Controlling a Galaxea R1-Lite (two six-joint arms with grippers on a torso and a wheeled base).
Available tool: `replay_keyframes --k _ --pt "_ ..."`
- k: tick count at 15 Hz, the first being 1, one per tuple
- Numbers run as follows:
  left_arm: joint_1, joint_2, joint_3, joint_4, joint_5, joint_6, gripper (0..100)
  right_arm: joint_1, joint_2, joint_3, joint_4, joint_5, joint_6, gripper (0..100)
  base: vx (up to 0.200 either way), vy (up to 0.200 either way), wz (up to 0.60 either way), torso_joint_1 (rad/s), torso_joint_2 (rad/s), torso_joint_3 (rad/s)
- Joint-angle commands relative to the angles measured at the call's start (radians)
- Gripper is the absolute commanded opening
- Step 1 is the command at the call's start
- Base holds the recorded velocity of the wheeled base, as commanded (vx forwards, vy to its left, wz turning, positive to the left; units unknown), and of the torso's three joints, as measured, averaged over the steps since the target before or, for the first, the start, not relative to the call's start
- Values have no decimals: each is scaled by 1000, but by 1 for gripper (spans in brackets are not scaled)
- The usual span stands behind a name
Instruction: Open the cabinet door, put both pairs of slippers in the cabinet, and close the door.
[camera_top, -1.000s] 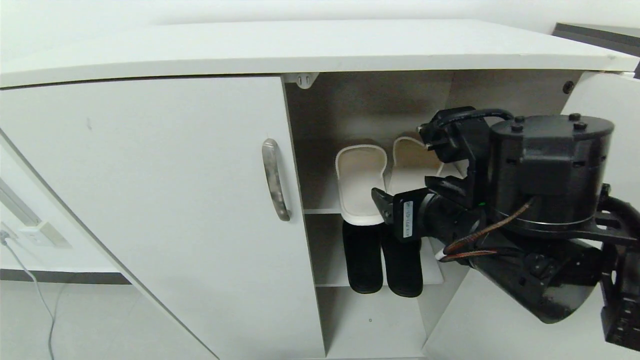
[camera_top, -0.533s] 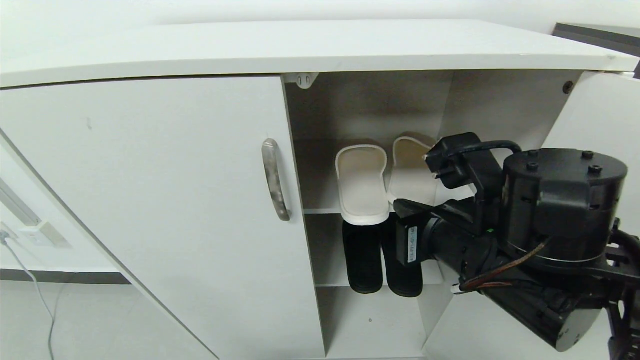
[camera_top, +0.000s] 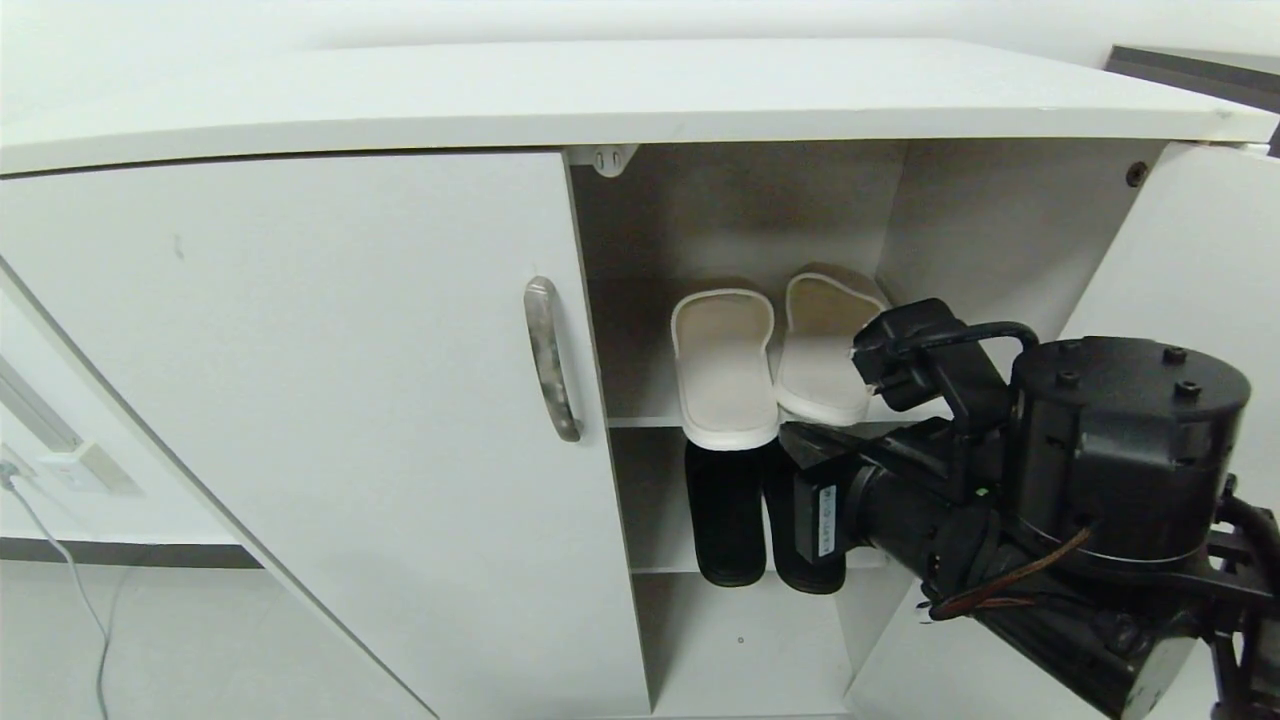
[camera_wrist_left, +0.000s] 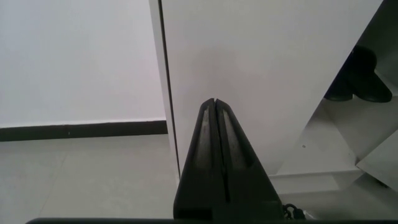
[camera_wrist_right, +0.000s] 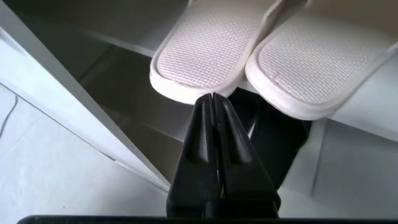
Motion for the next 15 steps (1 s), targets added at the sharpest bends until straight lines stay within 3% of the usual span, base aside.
replay_keyframes --k 1,15 --pt "0 0 0 0 0 0 0 -8 15 3 1 0 0 0 -200 0 0 7 2 -7" --pt "0 0 0 0 0 -1 0 -8 38 27 1 2 -2 0 -200 0 0 2 0 3"
